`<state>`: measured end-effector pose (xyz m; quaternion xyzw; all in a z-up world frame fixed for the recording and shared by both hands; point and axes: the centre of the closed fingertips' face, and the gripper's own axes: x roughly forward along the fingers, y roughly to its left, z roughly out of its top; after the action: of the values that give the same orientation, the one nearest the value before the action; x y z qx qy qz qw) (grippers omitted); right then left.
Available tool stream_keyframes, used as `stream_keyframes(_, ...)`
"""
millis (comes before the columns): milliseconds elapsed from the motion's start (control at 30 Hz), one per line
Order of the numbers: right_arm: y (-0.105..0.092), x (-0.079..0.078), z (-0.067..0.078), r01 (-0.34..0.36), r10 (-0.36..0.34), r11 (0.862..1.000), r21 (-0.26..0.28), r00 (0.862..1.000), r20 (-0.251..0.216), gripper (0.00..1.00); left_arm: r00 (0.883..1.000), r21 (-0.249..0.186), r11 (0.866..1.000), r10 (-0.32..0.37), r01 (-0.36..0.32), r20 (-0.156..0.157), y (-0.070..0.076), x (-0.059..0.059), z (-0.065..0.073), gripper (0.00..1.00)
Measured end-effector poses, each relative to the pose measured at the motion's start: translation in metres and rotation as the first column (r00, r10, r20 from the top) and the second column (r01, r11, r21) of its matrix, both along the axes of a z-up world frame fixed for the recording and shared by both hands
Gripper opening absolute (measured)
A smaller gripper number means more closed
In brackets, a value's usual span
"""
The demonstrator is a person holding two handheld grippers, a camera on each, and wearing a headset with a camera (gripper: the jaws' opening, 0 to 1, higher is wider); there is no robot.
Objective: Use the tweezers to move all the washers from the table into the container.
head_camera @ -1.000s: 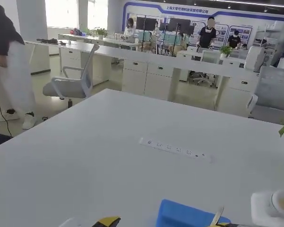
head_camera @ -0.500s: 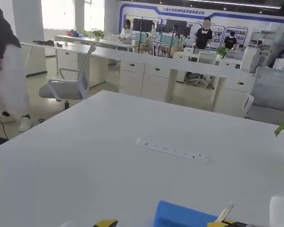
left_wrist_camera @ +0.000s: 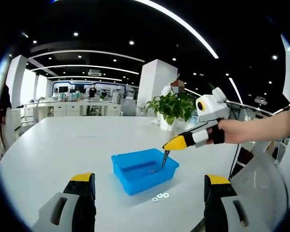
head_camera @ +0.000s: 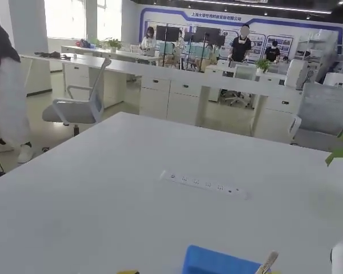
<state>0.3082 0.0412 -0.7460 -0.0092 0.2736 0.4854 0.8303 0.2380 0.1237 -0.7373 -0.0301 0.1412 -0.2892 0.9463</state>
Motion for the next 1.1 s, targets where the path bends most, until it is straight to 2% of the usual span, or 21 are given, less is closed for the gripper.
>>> stream_keyframes(167, 0.005, -0.014, -0.014, -0.030, 0.030, 1.000, 0.009, 0.998, -0.059, 0.04, 1.000, 0.004, 1.000, -0.002, 0.002, 0.000, 0.000, 0.000, 0.000, 0.95)
stream_keyframes(300, 0.007, -0.025, -0.035, -0.055, 0.052, 0.998, -0.032, 0.994, -0.097, 0.04, 1.000, 0.003, 1.000, 0.003, -0.003, -0.002, 0.001, 0.001, -0.001, 0.95)
stream_keyframes(500, 0.009, -0.035, -0.060, -0.085, 0.074, 0.993, -0.082, 0.989, -0.128, 0.04, 1.000, 0.004, 1.000, 0.006, -0.006, -0.003, 0.002, 0.001, -0.001, 0.95)
stream_keyframes(600, 0.010, -0.036, -0.065, -0.089, 0.076, 0.992, -0.093, 0.988, -0.133, 0.04, 1.000, 0.003, 1.000, 0.006, -0.006, -0.005, 0.002, 0.001, -0.001, 0.95)
stream_keyframes(833, 0.011, -0.037, -0.068, -0.105, 0.091, 0.989, -0.108, 0.988, -0.126, 0.04, 1.000, 0.006, 1.000, 0.003, -0.003, -0.007, 0.001, 0.000, -0.002, 0.95)
stream_keyframes(1000, 0.016, -0.044, -0.067, -0.168, 0.161, 0.974, -0.153, 0.986, -0.052, 0.04, 1.000, 0.009, 1.000, 0.002, -0.002, -0.007, 0.001, 0.000, -0.002, 0.95)
stream_keyframes(1100, 0.017, -0.050, -0.068, -0.225, 0.233, 0.951, -0.211, 0.972, 0.014, 0.04, 1.000, 0.009, 1.000, 0.004, -0.004, -0.007, 0.001, -0.001, -0.002, 0.95)
